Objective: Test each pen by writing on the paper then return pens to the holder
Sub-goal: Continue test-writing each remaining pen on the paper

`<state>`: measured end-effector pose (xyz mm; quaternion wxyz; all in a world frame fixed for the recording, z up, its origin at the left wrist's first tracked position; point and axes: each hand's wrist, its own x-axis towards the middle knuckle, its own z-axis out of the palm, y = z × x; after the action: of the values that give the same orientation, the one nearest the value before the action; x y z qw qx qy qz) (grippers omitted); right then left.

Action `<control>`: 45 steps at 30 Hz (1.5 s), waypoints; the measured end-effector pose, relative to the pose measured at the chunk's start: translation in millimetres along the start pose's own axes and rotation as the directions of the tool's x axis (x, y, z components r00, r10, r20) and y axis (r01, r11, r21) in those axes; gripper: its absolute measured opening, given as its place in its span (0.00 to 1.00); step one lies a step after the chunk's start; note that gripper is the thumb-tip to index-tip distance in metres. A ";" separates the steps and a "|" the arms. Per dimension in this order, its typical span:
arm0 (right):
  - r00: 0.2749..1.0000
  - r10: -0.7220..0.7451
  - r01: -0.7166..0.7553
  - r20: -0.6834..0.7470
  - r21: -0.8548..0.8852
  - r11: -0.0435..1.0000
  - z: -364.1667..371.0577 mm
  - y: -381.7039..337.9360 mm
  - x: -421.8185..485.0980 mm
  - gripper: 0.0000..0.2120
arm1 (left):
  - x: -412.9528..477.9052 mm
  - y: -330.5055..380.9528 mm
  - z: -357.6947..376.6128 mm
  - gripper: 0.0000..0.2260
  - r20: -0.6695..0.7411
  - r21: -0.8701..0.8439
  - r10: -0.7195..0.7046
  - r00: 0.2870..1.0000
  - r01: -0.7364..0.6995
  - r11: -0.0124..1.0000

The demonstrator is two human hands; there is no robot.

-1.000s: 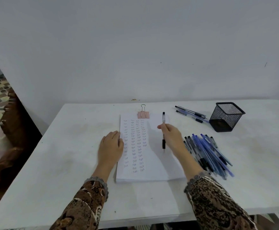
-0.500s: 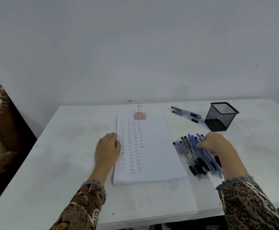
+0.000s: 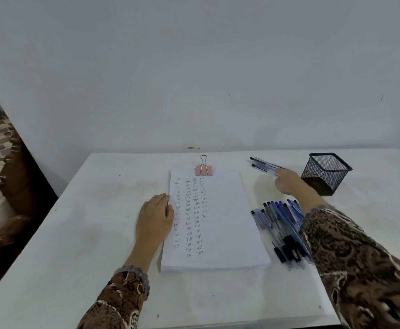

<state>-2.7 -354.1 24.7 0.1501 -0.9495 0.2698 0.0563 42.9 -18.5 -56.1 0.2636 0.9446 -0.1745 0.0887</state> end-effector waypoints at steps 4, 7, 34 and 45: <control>1.000 -0.021 0.024 0.021 -0.124 0.992 18.1 13.1 20.8 0.27 | 0.3 0.9 0.6 0.18 -0.019 0.005 0.008 1.000 -0.008 1.000; 0.996 -0.049 0.027 -0.081 -0.248 0.968 25.6 13.6 25.5 0.23 | 0.3 2.7 0.6 0.18 -0.037 0.004 0.010 0.999 -0.010 1.000; 0.973 -0.206 -0.229 0.102 0.536 -0.813 103.9 -105.0 -73.9 0.27 | 0.0 1.4 0.5 0.18 -0.011 -0.031 -0.013 1.000 0.013 0.999; 0.993 -0.109 -0.114 0.044 0.581 -0.806 98.7 -108.1 -74.4 0.16 | 0.6 -0.8 0.3 0.19 0.029 -0.016 -0.028 0.999 0.028 0.999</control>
<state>-11.1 -198.6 -27.4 0.9637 -0.1437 0.1314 -0.1828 43.7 -18.2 -56.6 0.2698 0.9459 -0.1659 0.0699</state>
